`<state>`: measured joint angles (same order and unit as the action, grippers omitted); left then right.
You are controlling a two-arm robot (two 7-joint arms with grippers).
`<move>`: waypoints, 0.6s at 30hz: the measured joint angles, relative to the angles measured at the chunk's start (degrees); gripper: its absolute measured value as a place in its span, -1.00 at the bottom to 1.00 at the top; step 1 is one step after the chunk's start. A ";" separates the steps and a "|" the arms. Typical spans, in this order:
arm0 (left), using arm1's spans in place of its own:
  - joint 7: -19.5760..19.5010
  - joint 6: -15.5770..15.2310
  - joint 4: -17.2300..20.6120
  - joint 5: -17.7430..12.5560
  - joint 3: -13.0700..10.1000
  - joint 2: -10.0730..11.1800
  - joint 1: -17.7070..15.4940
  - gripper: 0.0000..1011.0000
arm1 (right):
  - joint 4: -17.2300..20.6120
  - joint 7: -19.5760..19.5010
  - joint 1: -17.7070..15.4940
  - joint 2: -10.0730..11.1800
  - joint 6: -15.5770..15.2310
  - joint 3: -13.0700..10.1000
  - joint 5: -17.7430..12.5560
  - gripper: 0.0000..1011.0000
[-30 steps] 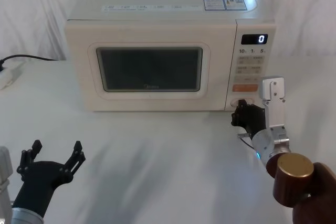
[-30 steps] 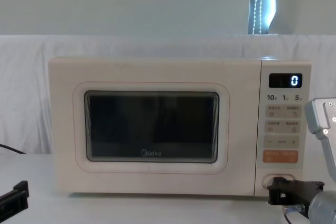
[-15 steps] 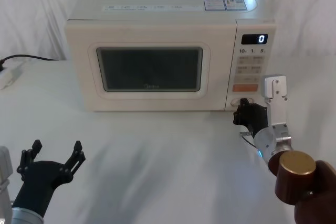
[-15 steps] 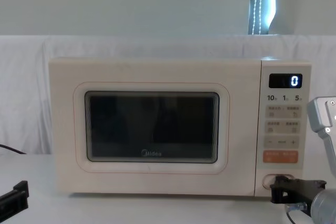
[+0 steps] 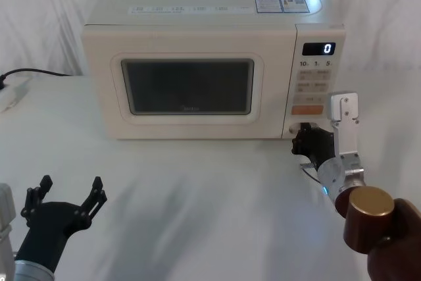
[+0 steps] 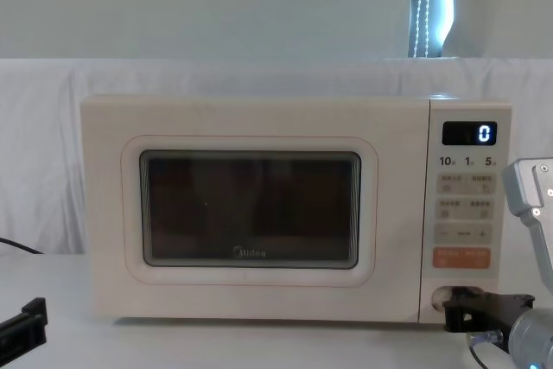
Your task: Press the button to open the microwave door with one hand; close the microwave door with the other hand.
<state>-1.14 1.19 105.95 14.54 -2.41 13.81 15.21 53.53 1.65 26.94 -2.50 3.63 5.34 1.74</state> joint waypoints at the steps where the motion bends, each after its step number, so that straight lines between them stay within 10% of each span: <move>1: 0.00 0.00 0.00 0.00 0.00 0.00 0.00 0.98 | -0.07 0.00 0.05 0.00 0.04 -0.02 0.00 -1.00; 18: 0.00 0.00 0.00 0.00 0.01 0.00 0.00 0.98 | -2.57 -0.18 1.94 -0.13 1.17 -0.53 -0.25 -1.00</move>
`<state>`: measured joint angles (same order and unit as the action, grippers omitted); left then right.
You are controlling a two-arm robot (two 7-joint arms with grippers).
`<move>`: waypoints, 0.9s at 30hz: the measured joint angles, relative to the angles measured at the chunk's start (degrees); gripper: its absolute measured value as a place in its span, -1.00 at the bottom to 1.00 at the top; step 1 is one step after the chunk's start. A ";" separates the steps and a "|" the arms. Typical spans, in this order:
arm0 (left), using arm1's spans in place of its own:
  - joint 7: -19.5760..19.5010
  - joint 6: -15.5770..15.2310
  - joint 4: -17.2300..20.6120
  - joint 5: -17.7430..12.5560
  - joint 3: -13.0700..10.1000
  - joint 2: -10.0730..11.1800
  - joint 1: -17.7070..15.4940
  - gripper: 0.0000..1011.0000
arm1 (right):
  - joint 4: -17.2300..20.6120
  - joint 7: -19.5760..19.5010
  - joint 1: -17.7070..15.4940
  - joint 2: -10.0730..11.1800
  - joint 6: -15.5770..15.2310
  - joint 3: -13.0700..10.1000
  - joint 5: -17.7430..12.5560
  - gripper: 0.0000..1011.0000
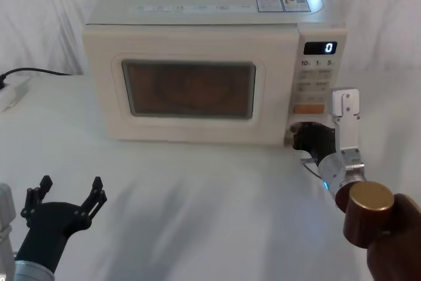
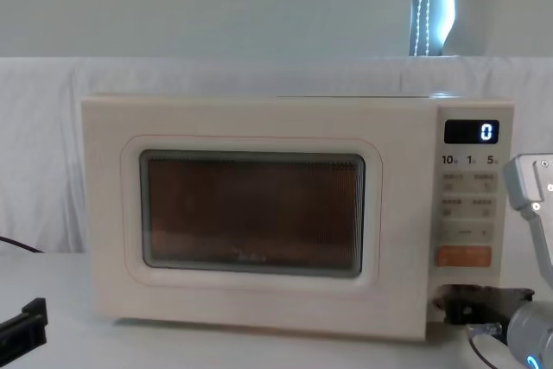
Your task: Press the button to open the microwave door with one hand; close the microwave door with the other hand.
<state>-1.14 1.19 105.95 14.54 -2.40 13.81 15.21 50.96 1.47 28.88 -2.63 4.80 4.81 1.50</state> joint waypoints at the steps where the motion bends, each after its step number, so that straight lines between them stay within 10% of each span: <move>1: 0.00 0.00 0.00 0.00 -0.02 0.00 0.00 0.98 | -0.21 0.00 0.13 -0.06 0.12 -0.01 -0.02 -1.00; 16: 0.00 0.00 0.00 0.00 -0.02 0.00 0.00 0.98 | -1.52 0.56 0.99 0.18 0.73 -0.27 -0.38 -1.00; 27: 0.00 0.00 0.00 0.00 -0.01 0.00 0.00 0.98 | 4.12 1.73 -3.02 0.83 -0.29 0.15 -0.76 -1.00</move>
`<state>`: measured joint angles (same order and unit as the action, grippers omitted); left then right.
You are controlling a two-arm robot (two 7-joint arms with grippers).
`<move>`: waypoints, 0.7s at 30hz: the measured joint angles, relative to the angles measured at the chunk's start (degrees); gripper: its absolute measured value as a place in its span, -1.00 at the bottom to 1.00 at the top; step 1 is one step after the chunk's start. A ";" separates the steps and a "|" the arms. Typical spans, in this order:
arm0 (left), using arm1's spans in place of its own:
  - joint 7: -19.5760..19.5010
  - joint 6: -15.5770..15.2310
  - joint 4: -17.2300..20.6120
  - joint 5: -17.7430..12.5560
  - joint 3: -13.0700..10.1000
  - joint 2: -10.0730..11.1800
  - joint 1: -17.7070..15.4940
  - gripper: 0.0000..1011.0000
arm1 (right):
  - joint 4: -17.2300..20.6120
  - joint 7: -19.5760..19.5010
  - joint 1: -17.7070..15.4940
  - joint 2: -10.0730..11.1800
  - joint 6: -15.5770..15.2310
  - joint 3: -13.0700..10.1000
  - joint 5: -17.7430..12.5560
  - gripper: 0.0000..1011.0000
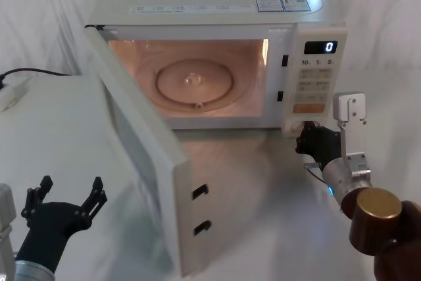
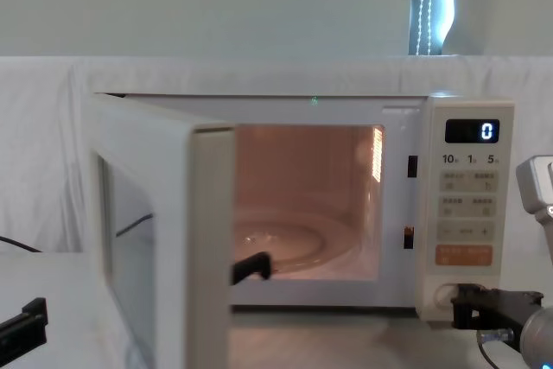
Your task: Press the button to open the microwave door with one hand; close the microwave door with the other hand.
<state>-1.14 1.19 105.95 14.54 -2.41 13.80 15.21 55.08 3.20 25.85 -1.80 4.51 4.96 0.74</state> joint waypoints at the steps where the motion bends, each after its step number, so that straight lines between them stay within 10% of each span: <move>1: 0.00 0.00 0.00 0.00 0.00 0.00 0.00 0.98 | 0.41 0.06 -0.25 0.05 -0.17 0.09 0.03 -1.00; 21: 0.00 0.00 0.00 0.00 0.00 0.00 0.00 0.98 | 19.64 3.45 -11.90 2.83 -7.25 3.43 0.36 -1.00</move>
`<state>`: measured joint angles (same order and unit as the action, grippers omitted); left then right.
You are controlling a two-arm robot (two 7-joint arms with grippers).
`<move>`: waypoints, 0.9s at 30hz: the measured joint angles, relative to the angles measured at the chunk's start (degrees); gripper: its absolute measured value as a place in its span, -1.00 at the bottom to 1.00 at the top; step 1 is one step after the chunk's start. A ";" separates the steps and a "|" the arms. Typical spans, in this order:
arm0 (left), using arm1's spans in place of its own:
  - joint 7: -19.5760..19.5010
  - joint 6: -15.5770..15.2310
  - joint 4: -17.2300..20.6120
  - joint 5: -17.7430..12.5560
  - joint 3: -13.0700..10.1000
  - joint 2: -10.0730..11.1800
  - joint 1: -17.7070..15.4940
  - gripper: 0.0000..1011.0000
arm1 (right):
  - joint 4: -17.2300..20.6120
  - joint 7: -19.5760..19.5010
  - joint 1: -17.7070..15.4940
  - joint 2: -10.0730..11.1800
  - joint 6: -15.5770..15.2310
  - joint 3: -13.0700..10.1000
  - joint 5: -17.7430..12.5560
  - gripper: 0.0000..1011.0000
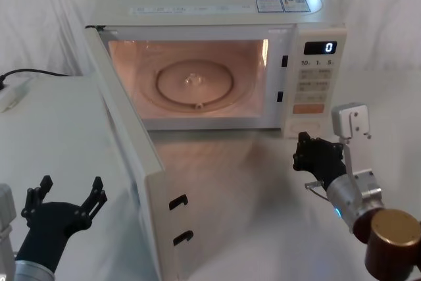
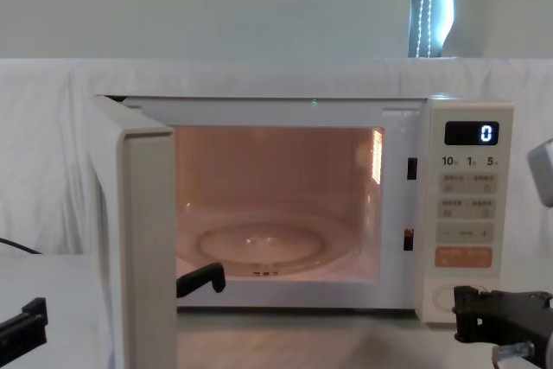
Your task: Press the button to open the microwave door with one hand; close the microwave door with the other hand.
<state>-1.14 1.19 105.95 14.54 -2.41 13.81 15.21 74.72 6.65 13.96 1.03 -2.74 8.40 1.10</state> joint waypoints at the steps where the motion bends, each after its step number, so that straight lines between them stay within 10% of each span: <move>1: 0.00 0.00 0.00 0.00 0.00 0.00 0.00 0.98 | 1.54 0.65 -1.16 0.38 0.16 0.09 -0.54 -1.00; 27: 0.00 0.00 0.00 0.00 0.00 0.00 0.00 0.98 | 16.40 4.44 -15.52 7.49 8.89 -2.07 -8.71 -1.00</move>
<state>-1.14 1.19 105.95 14.54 -2.42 13.80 15.21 91.12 11.09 -1.56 8.52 6.15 6.32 -7.61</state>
